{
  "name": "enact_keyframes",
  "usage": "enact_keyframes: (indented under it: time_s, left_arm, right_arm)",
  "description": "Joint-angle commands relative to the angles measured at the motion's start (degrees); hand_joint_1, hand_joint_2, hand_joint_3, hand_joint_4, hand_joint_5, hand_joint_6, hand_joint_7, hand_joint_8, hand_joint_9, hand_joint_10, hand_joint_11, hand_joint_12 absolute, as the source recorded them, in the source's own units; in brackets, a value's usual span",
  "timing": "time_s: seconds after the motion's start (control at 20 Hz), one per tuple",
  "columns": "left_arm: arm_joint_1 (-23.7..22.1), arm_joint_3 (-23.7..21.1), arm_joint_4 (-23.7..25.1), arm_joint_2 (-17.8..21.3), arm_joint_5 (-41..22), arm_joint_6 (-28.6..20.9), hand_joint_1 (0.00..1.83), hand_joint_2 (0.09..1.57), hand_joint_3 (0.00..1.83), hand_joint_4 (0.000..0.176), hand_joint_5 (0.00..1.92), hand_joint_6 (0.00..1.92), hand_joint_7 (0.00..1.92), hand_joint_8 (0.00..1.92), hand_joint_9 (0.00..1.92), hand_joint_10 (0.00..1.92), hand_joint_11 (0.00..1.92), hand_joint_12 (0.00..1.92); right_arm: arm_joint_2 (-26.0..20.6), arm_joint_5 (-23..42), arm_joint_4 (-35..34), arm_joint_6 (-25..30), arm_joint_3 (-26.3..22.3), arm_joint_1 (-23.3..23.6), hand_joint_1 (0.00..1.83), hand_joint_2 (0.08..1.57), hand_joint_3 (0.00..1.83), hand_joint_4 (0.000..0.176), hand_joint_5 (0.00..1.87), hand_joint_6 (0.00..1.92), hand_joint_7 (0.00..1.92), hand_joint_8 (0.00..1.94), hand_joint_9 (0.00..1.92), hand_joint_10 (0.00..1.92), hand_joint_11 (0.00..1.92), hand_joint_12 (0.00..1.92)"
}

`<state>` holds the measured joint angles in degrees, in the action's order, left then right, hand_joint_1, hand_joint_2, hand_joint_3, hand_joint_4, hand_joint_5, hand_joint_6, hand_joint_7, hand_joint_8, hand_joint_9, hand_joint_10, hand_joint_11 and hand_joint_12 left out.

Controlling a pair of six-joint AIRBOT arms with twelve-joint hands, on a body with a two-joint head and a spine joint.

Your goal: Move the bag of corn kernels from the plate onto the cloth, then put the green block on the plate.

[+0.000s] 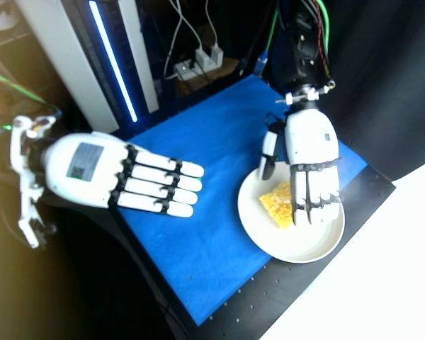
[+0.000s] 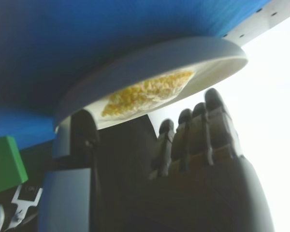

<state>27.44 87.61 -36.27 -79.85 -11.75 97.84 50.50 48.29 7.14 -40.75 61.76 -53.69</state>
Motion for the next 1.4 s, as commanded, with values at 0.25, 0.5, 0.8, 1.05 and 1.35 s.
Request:
enact_keyframes:
  time_s: [0.25,0.5,0.8,1.05,1.35]
  left_arm:
    - [0.7,2.4,-1.9,-1.2,-3.8,0.1,1.1,1.27,0.0,0.0,0.54,0.1,0.51,0.02,0.32,0.83,0.13,1.59]
    - [0.8,1.4,-1.9,-0.4,-5.1,0.1,1.15,1.24,0.0,0.0,0.49,0.16,0.52,0.03,0.35,1.07,0.29,1.66]
    - [0.8,-6.3,3.2,4.8,-12.2,-0.5,1.27,1.23,0.0,0.0,0.19,1.05,0.28,1.03,0.28,1.42,0.3,1.86]
    - [1.1,-12.0,9.9,9.1,-18.2,-5.4,1.34,1.21,0.0,0.0,0.23,1.01,0.25,1.11,0.27,1.41,0.2,1.83]
    - [8.4,-24.4,19.7,19.9,-33.1,-17.1,1.2,1.27,0.01,0.0,0.1,1.22,0.13,1.4,0.24,1.73,0.36,1.92]
  right_arm:
    - [0.1,6.8,-1.1,0.4,0.2,0.9,0.45,1.42,0.01,0.0,0.0,0.0,0.0,0.0,0.0,0.0,0.0,0.0]
    - [0.1,6.8,-1.1,0.7,0.3,0.9,0.44,1.42,0.01,0.0,0.0,0.0,0.0,0.0,0.0,0.0,0.0,0.0]
    - [0.1,6.8,-1.1,1.1,0.3,0.9,0.37,1.44,0.01,0.0,0.0,0.0,0.0,0.0,0.0,0.0,0.0,0.0]
    - [0.1,6.8,-1.2,1.3,0.2,0.9,0.39,1.44,0.01,0.0,0.0,0.0,0.0,0.0,0.0,0.0,0.0,0.0]
    - [0.1,6.8,-1.6,1.4,-0.3,0.9,0.27,1.46,0.01,0.0,0.0,0.0,0.0,0.0,0.0,0.0,0.0,0.0]
